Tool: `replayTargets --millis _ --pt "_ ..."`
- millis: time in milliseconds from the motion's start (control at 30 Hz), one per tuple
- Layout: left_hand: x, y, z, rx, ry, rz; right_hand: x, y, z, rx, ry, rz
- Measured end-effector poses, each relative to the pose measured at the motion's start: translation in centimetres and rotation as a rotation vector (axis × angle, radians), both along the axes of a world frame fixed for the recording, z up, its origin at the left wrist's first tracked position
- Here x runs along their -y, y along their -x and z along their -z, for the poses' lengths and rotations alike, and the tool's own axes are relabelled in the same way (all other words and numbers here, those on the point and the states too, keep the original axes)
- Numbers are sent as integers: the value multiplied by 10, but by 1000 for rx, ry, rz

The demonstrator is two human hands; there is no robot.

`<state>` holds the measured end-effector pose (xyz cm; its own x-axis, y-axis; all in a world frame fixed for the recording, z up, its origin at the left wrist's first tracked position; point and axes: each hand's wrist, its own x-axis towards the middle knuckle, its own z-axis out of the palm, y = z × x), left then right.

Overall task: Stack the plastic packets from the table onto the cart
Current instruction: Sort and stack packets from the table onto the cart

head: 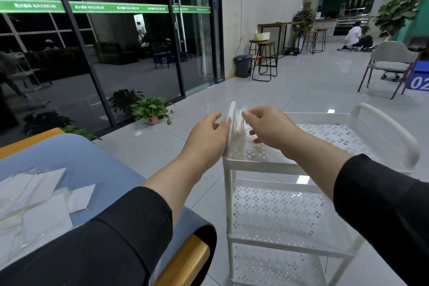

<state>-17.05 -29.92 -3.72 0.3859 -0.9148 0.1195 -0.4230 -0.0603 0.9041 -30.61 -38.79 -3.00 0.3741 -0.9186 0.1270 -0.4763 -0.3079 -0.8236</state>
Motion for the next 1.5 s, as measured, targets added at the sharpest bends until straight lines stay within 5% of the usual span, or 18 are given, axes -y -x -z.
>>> replayTargets --millis 767,1233,1367,1500 --pt "-7 6 1 47 5 52 -7 -11 -14 -111 -229 45" --pt "-9 5 4 9 16 46 -9 -20 -23 -615 238 83" --pt "-9 5 6 18 13 45 -13 -27 -25 -553 82 23" --pt "-10 4 6 42 25 61 -12 -20 -18 -168 0 27"
